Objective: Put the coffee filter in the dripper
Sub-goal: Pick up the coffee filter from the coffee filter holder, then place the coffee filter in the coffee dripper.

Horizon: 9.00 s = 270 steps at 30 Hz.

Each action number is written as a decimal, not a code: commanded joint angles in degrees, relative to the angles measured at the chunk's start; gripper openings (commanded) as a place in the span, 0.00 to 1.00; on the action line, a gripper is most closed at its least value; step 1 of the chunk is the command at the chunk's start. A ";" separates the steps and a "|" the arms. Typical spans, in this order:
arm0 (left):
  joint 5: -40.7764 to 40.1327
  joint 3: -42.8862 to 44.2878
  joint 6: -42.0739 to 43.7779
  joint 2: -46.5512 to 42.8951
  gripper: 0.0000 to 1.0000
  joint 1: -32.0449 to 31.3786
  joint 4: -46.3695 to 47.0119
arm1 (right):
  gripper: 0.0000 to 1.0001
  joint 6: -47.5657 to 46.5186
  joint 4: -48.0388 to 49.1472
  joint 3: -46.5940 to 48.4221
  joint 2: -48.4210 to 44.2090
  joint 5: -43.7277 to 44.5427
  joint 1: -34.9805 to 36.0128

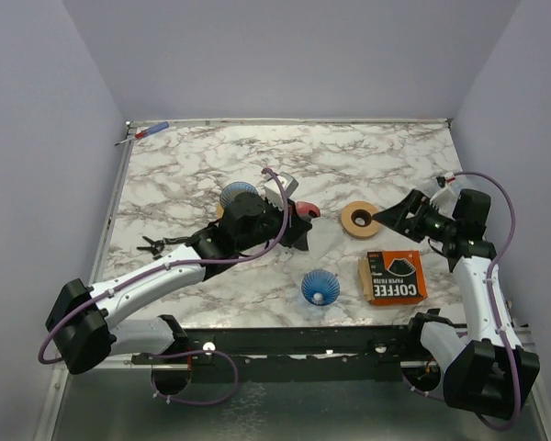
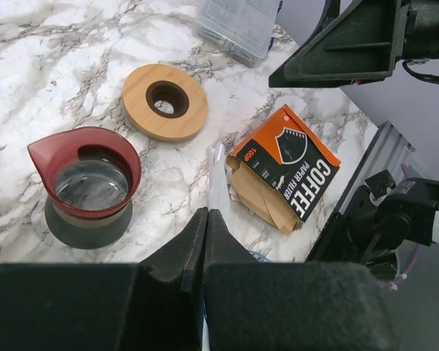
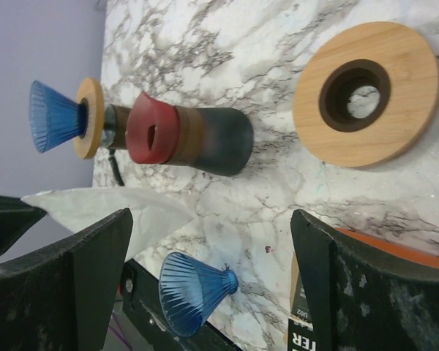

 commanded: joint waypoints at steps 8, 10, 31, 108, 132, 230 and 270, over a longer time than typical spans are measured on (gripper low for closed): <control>9.03 -0.67 15.21 -6.50 0.00 4.17 -0.81 | 0.96 4.08 13.76 -1.54 0.21 -17.55 0.17; 8.58 -0.82 17.53 -7.50 0.00 4.49 -1.23 | 0.97 6.04 16.91 -2.54 0.26 -17.92 1.49; 22.01 -3.40 39.47 -10.15 0.00 5.11 -4.03 | 0.90 12.39 41.23 -7.45 2.85 -21.38 17.16; 27.37 -14.86 41.85 -22.43 0.00 6.62 7.91 | 0.79 -0.68 30.65 -3.19 1.57 -3.47 35.95; 27.44 -15.11 41.68 -22.83 0.00 6.66 7.81 | 0.81 0.06 32.62 -6.53 1.85 -5.26 35.92; 26.76 -15.74 40.04 -22.76 0.00 7.00 9.25 | 0.50 -0.60 35.71 -2.29 4.38 -5.12 40.78; -5.56 21.91 -1.78 5.20 0.99 18.95 -15.71 | 0.00 0.26 10.79 24.95 11.75 17.30 40.79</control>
